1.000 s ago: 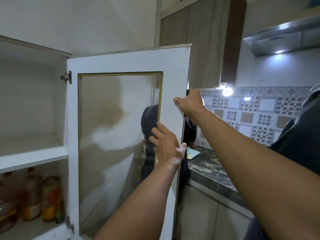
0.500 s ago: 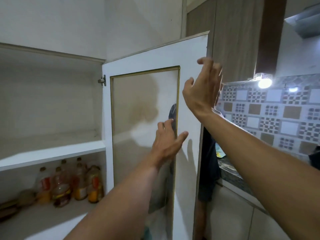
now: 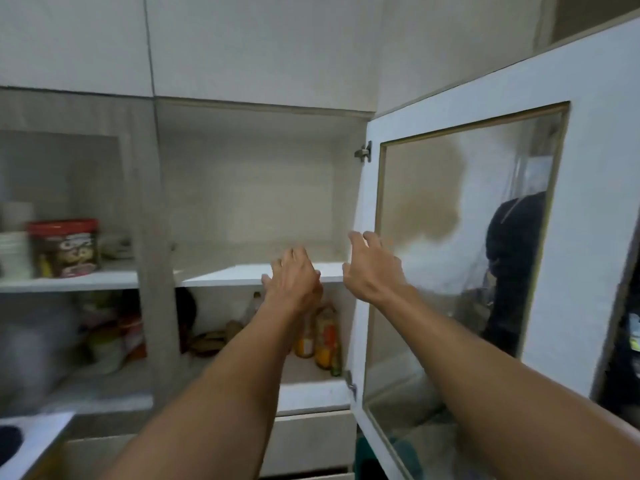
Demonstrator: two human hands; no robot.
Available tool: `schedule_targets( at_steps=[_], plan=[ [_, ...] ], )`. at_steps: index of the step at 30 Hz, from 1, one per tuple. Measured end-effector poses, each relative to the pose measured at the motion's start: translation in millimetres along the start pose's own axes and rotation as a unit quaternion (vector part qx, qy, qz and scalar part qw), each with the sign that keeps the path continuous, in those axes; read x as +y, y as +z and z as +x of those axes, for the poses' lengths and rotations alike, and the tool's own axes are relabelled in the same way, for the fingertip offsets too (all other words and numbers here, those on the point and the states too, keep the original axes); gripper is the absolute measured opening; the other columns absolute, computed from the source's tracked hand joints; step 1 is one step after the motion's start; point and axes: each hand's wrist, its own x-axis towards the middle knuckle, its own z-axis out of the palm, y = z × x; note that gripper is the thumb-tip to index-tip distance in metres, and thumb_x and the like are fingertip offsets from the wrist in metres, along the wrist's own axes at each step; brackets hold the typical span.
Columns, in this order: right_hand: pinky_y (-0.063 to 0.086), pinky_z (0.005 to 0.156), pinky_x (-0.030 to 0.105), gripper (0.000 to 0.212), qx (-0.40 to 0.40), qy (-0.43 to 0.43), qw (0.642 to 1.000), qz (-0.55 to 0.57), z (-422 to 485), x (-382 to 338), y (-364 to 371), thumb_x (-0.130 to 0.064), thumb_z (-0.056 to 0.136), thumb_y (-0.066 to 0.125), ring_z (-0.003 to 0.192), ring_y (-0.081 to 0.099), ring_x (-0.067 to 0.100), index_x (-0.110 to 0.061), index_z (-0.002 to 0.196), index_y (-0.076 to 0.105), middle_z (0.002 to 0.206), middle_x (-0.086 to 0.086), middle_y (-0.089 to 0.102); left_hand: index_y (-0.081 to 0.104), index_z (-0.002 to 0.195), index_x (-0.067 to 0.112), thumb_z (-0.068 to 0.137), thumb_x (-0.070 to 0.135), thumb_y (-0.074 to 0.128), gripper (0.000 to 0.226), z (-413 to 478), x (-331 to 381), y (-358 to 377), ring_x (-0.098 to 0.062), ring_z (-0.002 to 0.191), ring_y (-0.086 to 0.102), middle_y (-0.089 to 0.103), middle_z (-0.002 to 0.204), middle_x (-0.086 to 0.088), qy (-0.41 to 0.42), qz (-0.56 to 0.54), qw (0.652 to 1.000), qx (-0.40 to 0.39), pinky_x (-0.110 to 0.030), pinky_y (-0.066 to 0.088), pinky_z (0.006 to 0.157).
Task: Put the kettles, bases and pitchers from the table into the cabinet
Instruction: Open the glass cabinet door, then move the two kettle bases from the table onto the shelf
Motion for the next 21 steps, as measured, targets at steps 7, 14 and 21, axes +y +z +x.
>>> schedule_targets(
  at_steps=[7, 14, 21],
  plan=[
    [0.028, 0.112, 0.059, 0.059, -0.098, -0.099, 0.990, 0.037, 16, -137, 116, -0.032, 0.098, 0.051, 0.148, 0.020, 0.036, -0.021, 0.151, 0.028, 0.161, 0.007, 0.026, 0.022, 0.150, 0.013, 0.099, 0.031, 0.047, 0.059, 7, -164, -45, -0.035, 0.143, 0.026, 0.030, 0.152, -0.008, -0.089, 0.122, 0.988, 0.037, -0.068, 0.023, 0.111],
    [0.022, 0.118, 0.059, 0.068, -0.174, -0.203, 0.958, 0.104, 25, -290, 206, -0.036, 0.098, 0.050, 0.152, 0.013, 0.034, -0.021, 0.157, 0.020, 0.166, 0.007, 0.017, 0.017, 0.153, 0.012, 0.099, 0.037, 0.046, 0.066, 0, -318, -105, -0.036, 0.147, 0.017, 0.019, 0.160, -0.008, -0.202, 0.176, 0.961, 0.066, -0.069, 0.014, 0.114],
    [0.015, 0.120, 0.062, 0.071, -0.283, -0.318, 0.895, 0.131, 17, -399, 304, -0.037, 0.100, 0.049, 0.154, 0.007, 0.034, -0.023, 0.159, 0.012, 0.168, 0.006, 0.007, 0.017, 0.152, 0.014, 0.100, 0.039, 0.043, 0.063, -25, -437, -110, -0.036, 0.146, 0.019, 0.019, 0.160, -0.008, -0.360, 0.202, 0.908, 0.073, -0.066, 0.019, 0.113]
  ],
)
